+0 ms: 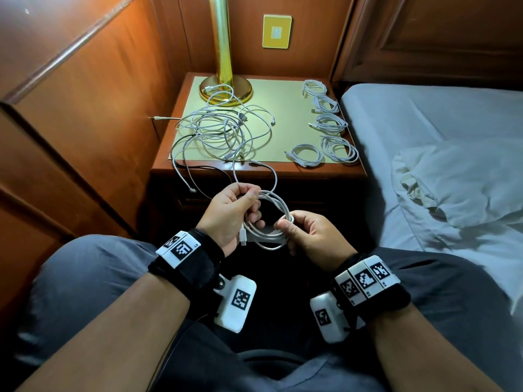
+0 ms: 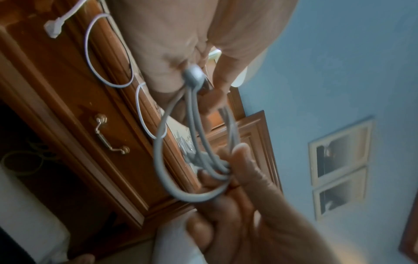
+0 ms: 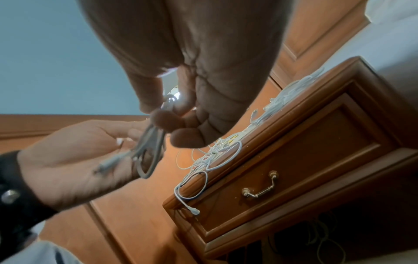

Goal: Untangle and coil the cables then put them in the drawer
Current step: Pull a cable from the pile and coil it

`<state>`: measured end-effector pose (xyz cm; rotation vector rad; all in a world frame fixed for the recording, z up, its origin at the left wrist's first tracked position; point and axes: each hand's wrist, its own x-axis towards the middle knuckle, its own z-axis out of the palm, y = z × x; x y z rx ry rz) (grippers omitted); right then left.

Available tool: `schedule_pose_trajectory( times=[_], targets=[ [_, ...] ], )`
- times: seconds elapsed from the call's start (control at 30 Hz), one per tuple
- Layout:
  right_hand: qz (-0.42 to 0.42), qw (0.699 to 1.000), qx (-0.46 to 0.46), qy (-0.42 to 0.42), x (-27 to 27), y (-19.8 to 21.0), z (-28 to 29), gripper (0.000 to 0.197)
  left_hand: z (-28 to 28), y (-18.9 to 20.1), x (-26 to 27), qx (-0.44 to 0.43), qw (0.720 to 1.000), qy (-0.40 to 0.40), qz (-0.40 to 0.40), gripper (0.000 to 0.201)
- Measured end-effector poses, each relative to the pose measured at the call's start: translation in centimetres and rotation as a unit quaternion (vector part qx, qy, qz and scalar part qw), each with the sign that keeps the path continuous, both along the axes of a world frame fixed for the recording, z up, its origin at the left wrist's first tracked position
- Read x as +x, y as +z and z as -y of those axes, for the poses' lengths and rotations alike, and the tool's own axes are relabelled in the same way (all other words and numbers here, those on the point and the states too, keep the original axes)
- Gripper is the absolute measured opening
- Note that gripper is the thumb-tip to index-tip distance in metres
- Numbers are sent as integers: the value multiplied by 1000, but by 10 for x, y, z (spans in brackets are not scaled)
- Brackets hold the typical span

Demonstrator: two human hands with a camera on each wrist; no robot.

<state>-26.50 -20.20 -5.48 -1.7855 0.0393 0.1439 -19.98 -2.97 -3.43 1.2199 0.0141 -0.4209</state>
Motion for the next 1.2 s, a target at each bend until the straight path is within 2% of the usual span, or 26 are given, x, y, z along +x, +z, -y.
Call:
schedule_pose_trajectory(
  times=[0.1,0.23,0.37,0.67,0.87,1.2],
  targets=[
    [-7,999,21,-25,2,0,3,18,-2,-3,0,32,999,-10,28,9],
    [-13,996,48,-78,5,-4,7,24,-4,-6,-1,130,988,-50,72,12],
    [-13,989,92,-116,6,-7,10,23,-6,-8,-2,166,981,-74,68,11],
    [-9,981,115,-156,9,-11,12,14,-7,-1,-3,82,995,-50,23,17],
    [-4,976,134,-169,10,-6,12,13,-7,0,-3,55,996,-66,-3,21],
    [-4,984,93,-155,8,-5,13,12,-9,-7,2,65,996,-26,48,24]
  ],
)
